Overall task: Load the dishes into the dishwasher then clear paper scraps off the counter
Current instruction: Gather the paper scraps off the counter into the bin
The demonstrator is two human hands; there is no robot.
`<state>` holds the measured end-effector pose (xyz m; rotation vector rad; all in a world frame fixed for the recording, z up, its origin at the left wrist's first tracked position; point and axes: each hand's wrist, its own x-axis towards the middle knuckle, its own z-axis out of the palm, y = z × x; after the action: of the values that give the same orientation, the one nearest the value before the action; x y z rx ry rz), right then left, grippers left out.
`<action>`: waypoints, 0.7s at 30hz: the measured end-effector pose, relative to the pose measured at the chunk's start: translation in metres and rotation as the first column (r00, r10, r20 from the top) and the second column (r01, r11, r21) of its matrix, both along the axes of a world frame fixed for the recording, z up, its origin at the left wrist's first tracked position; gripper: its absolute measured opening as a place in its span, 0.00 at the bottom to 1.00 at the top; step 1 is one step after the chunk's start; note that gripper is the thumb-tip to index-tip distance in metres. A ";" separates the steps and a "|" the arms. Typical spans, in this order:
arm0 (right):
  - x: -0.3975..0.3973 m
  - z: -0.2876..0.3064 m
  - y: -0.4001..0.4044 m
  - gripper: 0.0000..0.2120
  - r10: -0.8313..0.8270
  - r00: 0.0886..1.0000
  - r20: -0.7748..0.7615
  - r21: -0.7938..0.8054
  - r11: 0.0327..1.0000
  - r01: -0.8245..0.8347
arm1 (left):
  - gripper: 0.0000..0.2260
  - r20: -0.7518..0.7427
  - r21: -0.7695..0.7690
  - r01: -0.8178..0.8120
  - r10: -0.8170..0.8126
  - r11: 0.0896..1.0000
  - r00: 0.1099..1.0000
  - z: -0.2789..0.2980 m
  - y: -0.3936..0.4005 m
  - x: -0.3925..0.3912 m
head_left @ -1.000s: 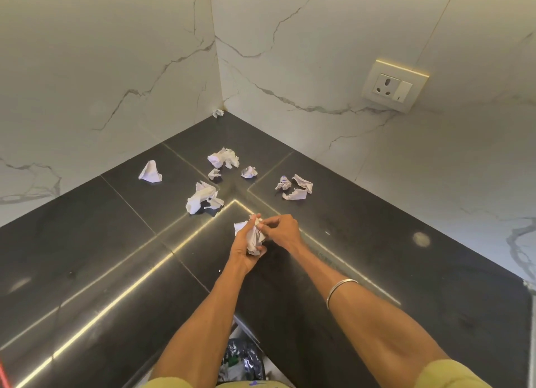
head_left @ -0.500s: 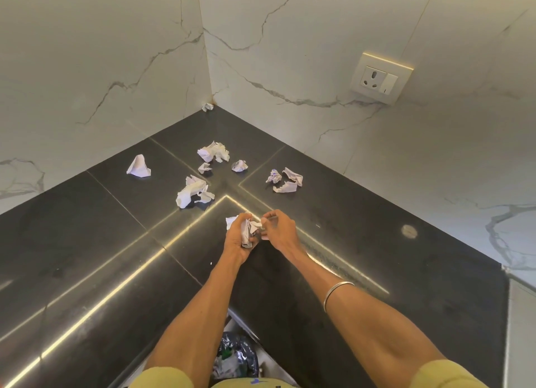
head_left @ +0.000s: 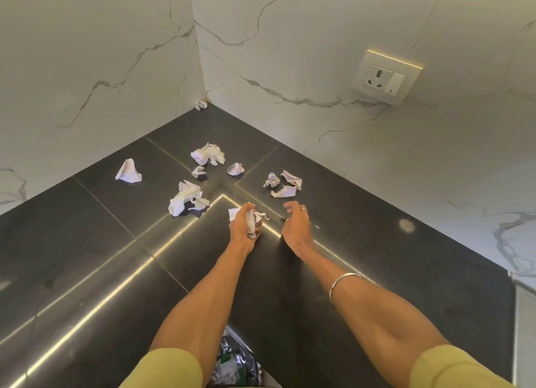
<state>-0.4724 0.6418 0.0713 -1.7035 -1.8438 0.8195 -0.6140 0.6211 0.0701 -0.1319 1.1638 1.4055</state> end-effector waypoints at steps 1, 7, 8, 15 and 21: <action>0.000 0.003 0.007 0.27 0.012 1.000 0.022 0.027 1.000 -0.012 | 0.05 0.002 -0.006 -0.006 0.006 1.000 1.000 -0.001 0.004 -0.001; -0.014 0.006 0.060 0.32 0.122 0.913 0.389 0.227 0.948 -0.223 | 0.05 0.024 -0.044 -0.025 0.026 0.999 0.999 -0.003 0.019 -0.006; -0.018 0.006 0.070 0.33 0.161 0.878 0.451 0.228 0.930 -0.288 | 0.05 0.019 -0.048 -0.028 0.029 0.998 0.999 -0.003 0.020 -0.006; -0.045 0.005 0.112 0.35 0.318 0.728 0.607 -0.063 0.933 -0.355 | 0.07 0.013 -0.073 -0.047 0.048 0.996 0.999 -0.008 0.020 -0.004; -0.042 0.006 0.122 0.16 0.371 0.746 0.554 -0.006 0.897 -0.442 | 0.12 -0.007 -0.107 -0.092 0.092 0.990 0.996 -0.011 0.026 -0.002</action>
<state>-0.5146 0.7634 0.0774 -1.5709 -2.6643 0.3589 -0.6163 0.6472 0.0594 -0.2630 1.2488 1.4239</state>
